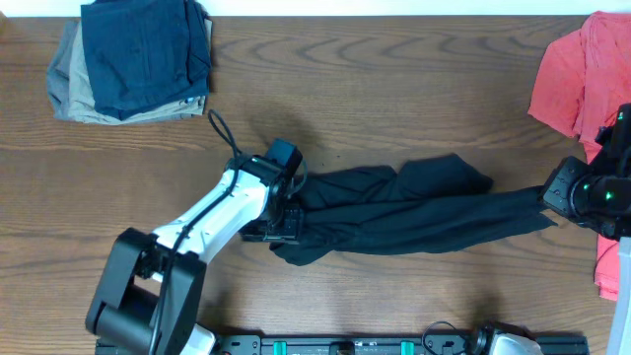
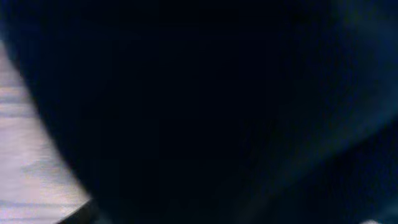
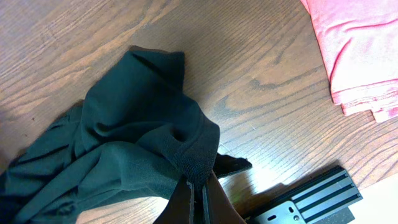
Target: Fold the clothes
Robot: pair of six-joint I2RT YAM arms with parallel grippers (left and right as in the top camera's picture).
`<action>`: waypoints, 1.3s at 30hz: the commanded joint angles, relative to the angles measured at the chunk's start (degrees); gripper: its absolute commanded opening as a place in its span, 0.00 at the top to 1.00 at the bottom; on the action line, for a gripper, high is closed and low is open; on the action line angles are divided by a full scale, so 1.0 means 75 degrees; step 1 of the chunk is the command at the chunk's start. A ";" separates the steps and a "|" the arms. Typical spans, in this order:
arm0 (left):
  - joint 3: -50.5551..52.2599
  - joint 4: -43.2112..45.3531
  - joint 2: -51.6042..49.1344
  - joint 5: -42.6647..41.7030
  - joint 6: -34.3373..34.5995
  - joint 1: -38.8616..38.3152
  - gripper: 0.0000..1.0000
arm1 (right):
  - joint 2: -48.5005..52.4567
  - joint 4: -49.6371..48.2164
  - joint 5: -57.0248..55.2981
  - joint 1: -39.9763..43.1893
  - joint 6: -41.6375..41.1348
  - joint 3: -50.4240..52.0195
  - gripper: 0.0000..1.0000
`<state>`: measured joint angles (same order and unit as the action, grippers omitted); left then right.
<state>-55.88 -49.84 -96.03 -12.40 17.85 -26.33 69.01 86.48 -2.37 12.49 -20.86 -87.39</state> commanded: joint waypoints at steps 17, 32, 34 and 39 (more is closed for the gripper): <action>0.0050 -0.0941 0.1923 -0.0685 -0.0219 0.1268 0.39 | 0.0017 0.0134 -0.0312 0.0032 0.0224 -0.0125 0.99; 0.0621 -0.0918 0.1262 -0.3249 -0.1466 0.3232 0.21 | 0.0029 0.0149 -0.0309 0.0032 0.0306 -0.0122 0.99; 0.0927 -0.0825 0.1230 -0.3319 -0.1419 0.3121 0.22 | 0.0038 0.0143 -0.0309 0.0032 0.0303 -0.0122 0.99; 0.1609 -0.0125 0.1230 -0.3322 -0.0163 0.2975 0.29 | 0.0038 0.0105 -0.0294 0.0032 0.0303 -0.0122 0.99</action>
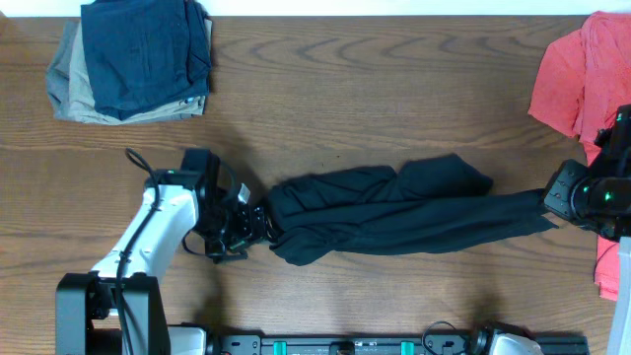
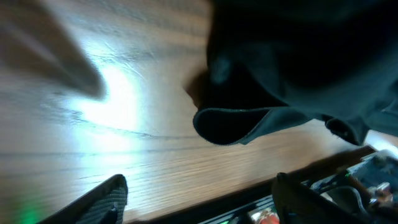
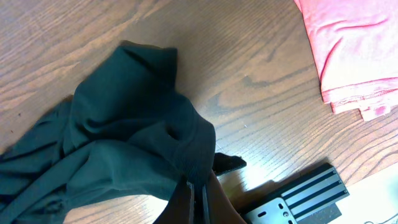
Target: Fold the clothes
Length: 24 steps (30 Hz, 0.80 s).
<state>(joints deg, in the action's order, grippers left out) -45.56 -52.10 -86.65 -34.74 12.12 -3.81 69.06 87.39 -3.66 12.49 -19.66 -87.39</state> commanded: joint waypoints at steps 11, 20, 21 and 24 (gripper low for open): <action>0.0662 0.1626 -0.0023 -0.0160 0.2183 -0.0026 0.29 | 0.0032 0.0012 -0.0102 0.0032 0.0143 -0.0122 0.99; 0.0755 0.1684 -0.0023 -0.0160 0.2445 -0.0198 0.30 | 0.0032 0.0006 -0.0076 0.0032 0.0143 -0.0122 0.99; 0.0816 0.1740 -0.0023 -0.0160 0.2576 -0.0289 0.30 | 0.0032 0.0006 -0.0079 0.0032 0.0143 -0.0122 0.99; 0.1014 0.2028 -0.0023 0.0117 0.3066 -0.0539 0.33 | 0.0032 0.0006 -0.0079 0.0032 0.0143 -0.0122 0.99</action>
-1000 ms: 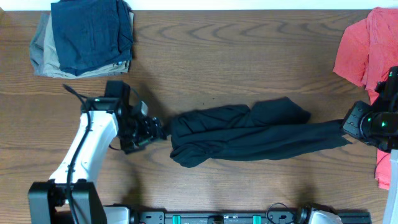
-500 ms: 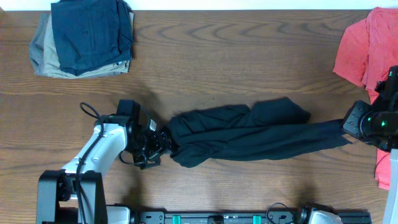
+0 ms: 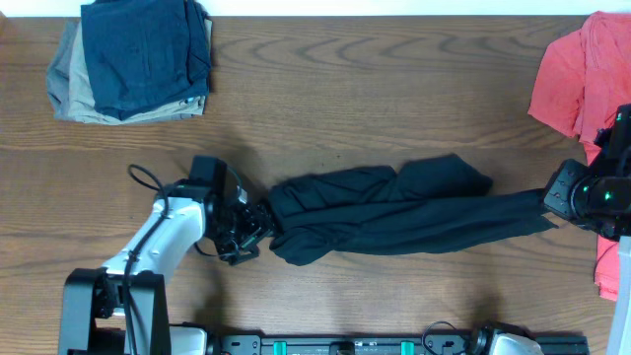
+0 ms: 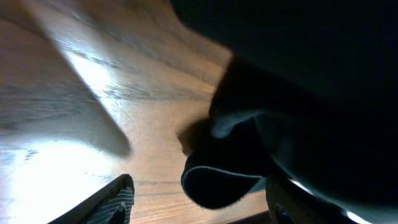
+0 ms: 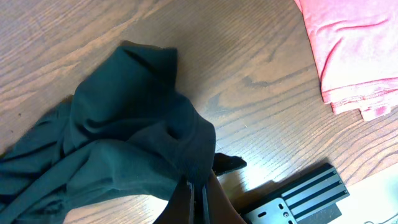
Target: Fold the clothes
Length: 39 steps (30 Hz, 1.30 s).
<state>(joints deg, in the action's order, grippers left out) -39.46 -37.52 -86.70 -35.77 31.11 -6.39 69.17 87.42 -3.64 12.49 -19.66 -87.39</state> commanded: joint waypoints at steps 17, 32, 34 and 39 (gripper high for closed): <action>0.0248 0.0329 -0.0017 0.0717 0.1256 -0.0283 0.78 | 0.0017 0.0029 -0.0082 0.0032 0.0146 -0.0122 0.99; -0.0868 -0.1501 0.0752 0.0694 -0.0152 -0.0280 0.94 | 0.0015 -0.0163 0.0210 0.0032 0.0114 -0.0125 0.99; -0.0883 -0.1504 0.1049 0.0699 -0.0152 -0.0280 0.94 | 0.0015 -0.0154 0.0210 0.0032 0.0114 -0.0125 0.99; -0.0775 -0.1527 0.1099 0.0720 -0.0146 -0.0283 0.28 | 0.0015 -0.0029 0.0219 0.0032 0.0119 -0.0125 0.99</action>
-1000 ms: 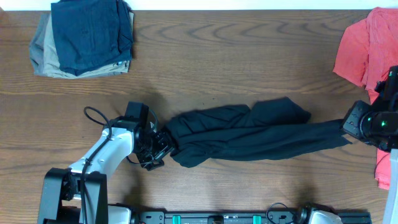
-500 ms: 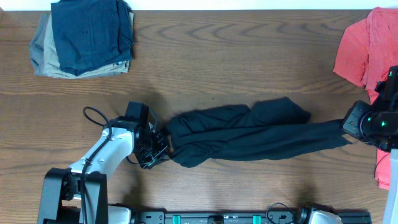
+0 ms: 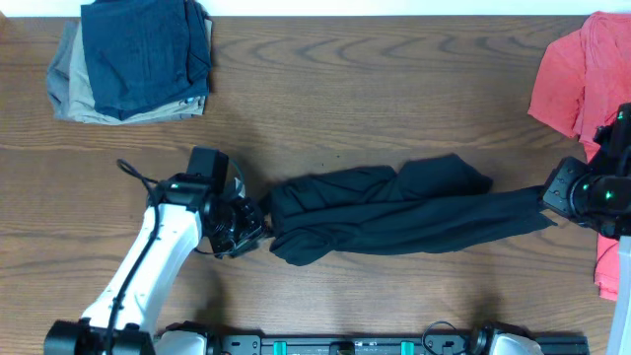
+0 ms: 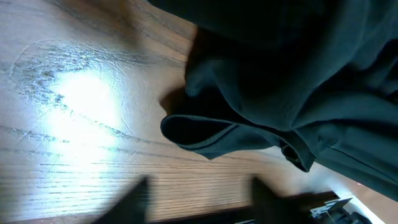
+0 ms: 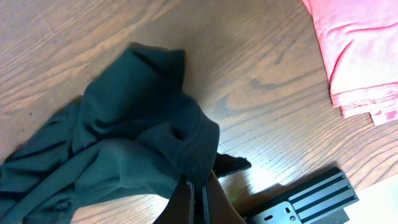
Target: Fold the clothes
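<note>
A black garment (image 3: 394, 212) lies crumpled and stretched left to right across the middle of the wooden table (image 3: 345, 89). My right gripper (image 5: 198, 190) is shut on its ribbed right edge, seen in the overhead view at the garment's right end (image 3: 550, 197). My left gripper (image 3: 254, 227) sits just left of the garment's left end, open and holding nothing. In the left wrist view its blurred fingers (image 4: 140, 199) stand apart, and a folded hem (image 4: 199, 134) of the black garment lies on the wood ahead of them.
A stack of folded clothes (image 3: 133, 59), dark blue on top of beige, sits at the back left. A red garment (image 3: 577, 79) lies at the right edge, also in the right wrist view (image 5: 360, 50). A black rail (image 5: 305, 202) runs along the front edge.
My left gripper, still open, stands a little farther back from the garment's hem than before. The right gripper keeps its hold and the garment has not shifted.
My left gripper was first on the garment's left part, its camera dark with cloth. Then it stood open on bare wood left of the garment, then close to the hem, and now slightly back. The right gripper stayed shut on the right end throughout.
</note>
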Robot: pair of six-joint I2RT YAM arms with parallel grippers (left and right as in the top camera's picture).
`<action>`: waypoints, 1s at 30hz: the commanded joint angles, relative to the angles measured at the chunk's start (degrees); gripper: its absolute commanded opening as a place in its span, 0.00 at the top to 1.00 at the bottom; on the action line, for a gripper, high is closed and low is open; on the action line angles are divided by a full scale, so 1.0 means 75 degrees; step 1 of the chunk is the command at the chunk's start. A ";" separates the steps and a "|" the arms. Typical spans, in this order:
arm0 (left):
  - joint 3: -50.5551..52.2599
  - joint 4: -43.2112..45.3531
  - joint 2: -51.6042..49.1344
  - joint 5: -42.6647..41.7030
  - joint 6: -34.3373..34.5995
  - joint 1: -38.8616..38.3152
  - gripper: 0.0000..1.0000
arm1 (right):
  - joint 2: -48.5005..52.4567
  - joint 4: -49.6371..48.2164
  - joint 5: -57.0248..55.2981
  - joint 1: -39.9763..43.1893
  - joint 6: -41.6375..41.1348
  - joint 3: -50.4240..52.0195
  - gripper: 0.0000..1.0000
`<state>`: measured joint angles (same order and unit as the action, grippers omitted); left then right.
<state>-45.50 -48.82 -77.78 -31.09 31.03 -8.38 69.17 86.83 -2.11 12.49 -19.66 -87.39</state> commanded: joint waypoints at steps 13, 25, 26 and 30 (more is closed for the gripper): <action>0.0560 0.0912 -0.1836 0.0090 -0.0134 -0.0058 0.28 | 0.0015 0.0137 0.0012 0.0032 0.0122 -0.0125 0.99; 0.0560 0.1413 -0.1961 0.0090 -0.0099 -0.0478 0.81 | 0.0015 0.0085 0.0006 0.0032 0.0119 -0.0125 0.99; 0.0560 0.1413 -0.1961 0.0087 -0.0102 -0.0510 0.94 | 0.0015 0.0082 0.0006 0.0032 0.0117 -0.0125 0.99; 0.0507 0.1341 -0.1915 0.0090 -0.0128 -0.0525 0.94 | 0.0015 0.0038 0.0009 0.0032 0.0117 -0.0125 0.99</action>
<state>-41.63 -38.26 -91.90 -31.09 30.79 -12.23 69.17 87.42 -1.91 12.49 -19.66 -87.39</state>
